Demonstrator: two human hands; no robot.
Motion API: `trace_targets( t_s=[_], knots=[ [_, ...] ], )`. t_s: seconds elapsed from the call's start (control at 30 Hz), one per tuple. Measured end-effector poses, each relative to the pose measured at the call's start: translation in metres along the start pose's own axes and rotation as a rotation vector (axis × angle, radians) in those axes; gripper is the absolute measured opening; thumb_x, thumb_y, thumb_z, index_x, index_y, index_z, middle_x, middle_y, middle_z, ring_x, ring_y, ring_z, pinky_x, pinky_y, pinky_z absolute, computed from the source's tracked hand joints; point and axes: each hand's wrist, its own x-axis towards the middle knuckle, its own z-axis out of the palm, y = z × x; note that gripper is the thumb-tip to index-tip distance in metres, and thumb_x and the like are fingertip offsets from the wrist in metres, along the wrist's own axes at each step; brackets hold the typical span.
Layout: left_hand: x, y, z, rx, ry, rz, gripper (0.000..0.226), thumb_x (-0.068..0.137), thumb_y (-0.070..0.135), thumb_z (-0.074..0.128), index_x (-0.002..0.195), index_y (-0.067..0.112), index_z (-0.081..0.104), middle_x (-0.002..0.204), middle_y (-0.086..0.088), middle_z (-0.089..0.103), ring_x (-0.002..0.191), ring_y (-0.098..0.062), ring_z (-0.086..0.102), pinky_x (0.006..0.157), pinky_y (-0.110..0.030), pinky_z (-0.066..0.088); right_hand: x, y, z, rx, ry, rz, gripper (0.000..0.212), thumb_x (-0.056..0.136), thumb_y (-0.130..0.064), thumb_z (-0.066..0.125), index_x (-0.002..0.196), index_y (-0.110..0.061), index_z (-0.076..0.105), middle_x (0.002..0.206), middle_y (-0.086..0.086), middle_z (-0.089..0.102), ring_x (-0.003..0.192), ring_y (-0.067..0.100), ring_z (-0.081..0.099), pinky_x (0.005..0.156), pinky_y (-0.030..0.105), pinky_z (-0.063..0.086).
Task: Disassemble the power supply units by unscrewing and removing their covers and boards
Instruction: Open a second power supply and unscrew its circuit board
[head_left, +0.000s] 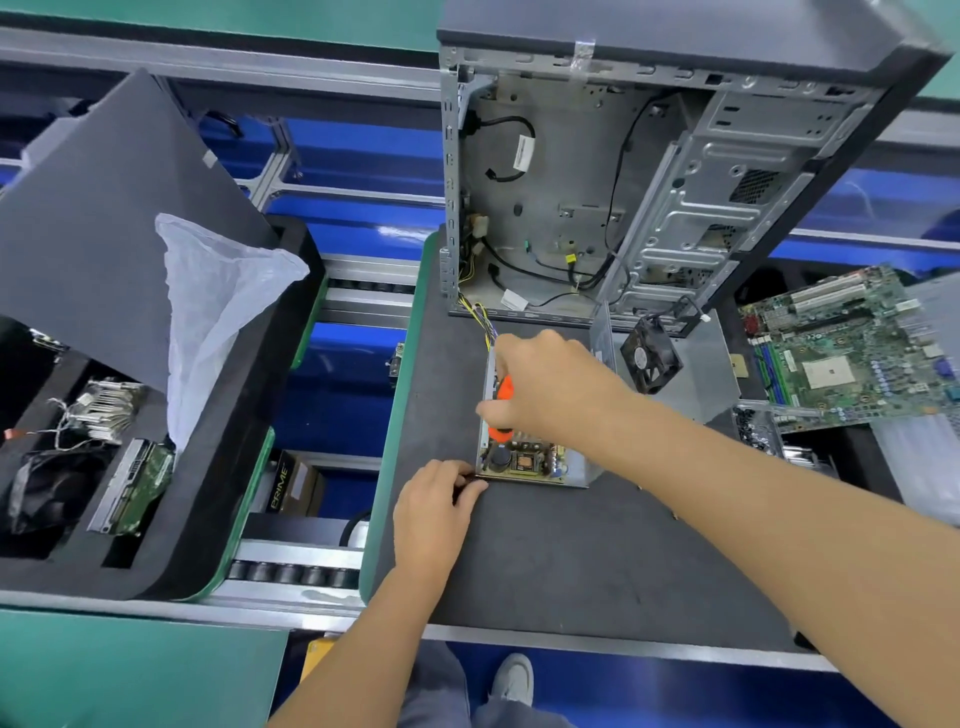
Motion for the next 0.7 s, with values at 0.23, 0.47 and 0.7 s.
trace_targets(
  t_s=[0.23,0.47,0.7],
  knots=[
    [-0.004,-0.013,0.003,0.196,0.080,0.116,0.052,0.085,0.050,0.073,0.126,0.019,0.064,0.138,-0.003,0.056,0.129,-0.026,0.049,0.107,-0.047,0.038,-0.011,-0.003,0.015,-0.283,0.239,-0.055,0.056,0.095,-0.066,0.031,0.097,-0.015,0.054,0.070,0.002,0.043,0.078,0.033,0.064,0.054,0.033,0.026],
    [0.000,-0.010,0.004,0.244,0.002,0.107,0.058,0.091,0.057,0.061,0.136,0.020,0.059,0.149,-0.005,0.050,0.139,-0.025,0.043,0.118,-0.046,0.028,-0.006,-0.002,0.003,-0.107,0.058,-0.200,0.036,0.093,-0.039,0.056,0.098,-0.021,0.026,0.073,0.000,0.037,0.074,0.033,0.048,0.056,0.035,0.035],
    [0.001,-0.010,0.003,0.218,0.000,0.088,0.056,0.092,0.058,0.059,0.135,0.022,0.059,0.148,-0.002,0.050,0.138,-0.026,0.044,0.117,-0.048,0.033,-0.015,0.007,-0.003,0.068,-0.203,-0.168,0.033,0.088,-0.038,0.063,0.105,-0.030,0.035,0.100,-0.002,0.037,0.094,0.025,0.037,0.077,0.043,0.043]
  ],
)
